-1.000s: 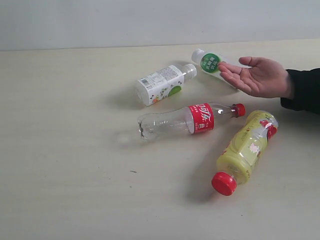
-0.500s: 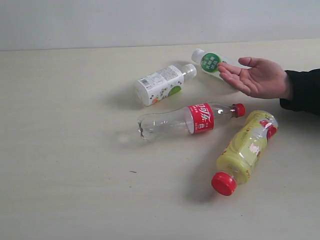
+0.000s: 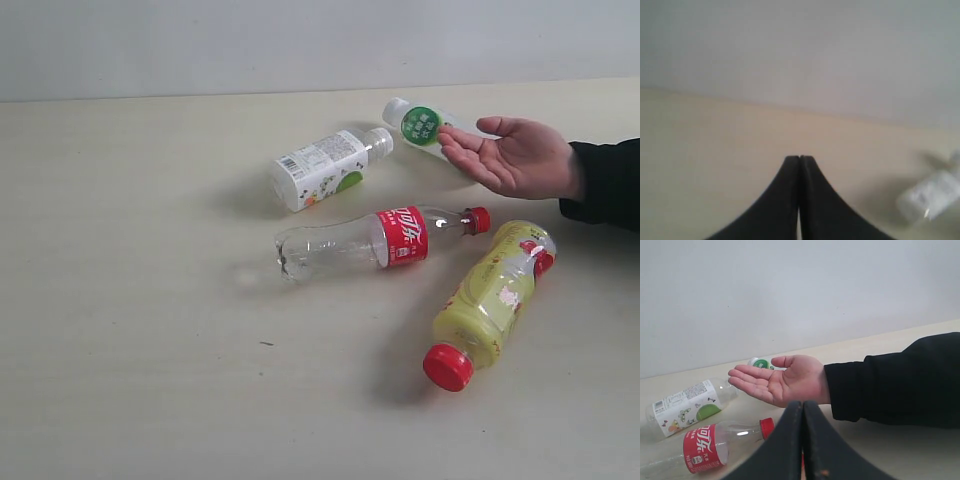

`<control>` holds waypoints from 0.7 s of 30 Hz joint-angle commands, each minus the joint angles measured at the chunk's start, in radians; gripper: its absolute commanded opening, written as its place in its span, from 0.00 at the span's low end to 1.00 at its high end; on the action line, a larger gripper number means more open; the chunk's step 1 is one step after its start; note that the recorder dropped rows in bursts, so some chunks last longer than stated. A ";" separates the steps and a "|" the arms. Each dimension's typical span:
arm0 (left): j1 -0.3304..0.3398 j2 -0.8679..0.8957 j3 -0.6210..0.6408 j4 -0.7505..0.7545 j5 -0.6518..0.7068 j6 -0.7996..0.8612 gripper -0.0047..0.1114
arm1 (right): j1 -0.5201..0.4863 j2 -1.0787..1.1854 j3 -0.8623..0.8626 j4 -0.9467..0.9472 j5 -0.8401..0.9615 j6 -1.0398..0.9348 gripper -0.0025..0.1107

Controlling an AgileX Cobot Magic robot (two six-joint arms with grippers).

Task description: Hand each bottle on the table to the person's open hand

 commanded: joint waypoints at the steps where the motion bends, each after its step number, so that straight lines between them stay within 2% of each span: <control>1: -0.136 0.315 -0.214 -0.199 0.294 0.365 0.04 | -0.006 -0.007 0.005 0.000 -0.002 -0.003 0.02; 5: -0.283 0.528 -0.366 -0.198 0.454 0.619 0.04 | -0.006 -0.007 0.005 0.000 -0.002 -0.003 0.02; 9: -0.398 0.690 -0.519 -0.178 0.481 0.699 0.09 | -0.006 -0.007 0.005 0.000 -0.004 -0.003 0.02; 13: -0.454 0.814 -0.680 -0.193 0.489 0.699 0.20 | -0.006 -0.007 0.005 0.000 -0.004 -0.003 0.02; 16: -0.476 0.922 -0.804 -0.243 0.580 0.739 0.32 | -0.006 -0.007 0.005 0.000 -0.004 -0.003 0.02; 18: -0.487 1.000 -0.911 -0.308 0.721 0.845 0.42 | -0.006 -0.007 0.005 0.000 -0.004 -0.003 0.02; 21: -0.500 1.097 -1.006 -0.382 0.728 0.906 0.54 | -0.006 -0.007 0.005 0.000 -0.004 -0.003 0.02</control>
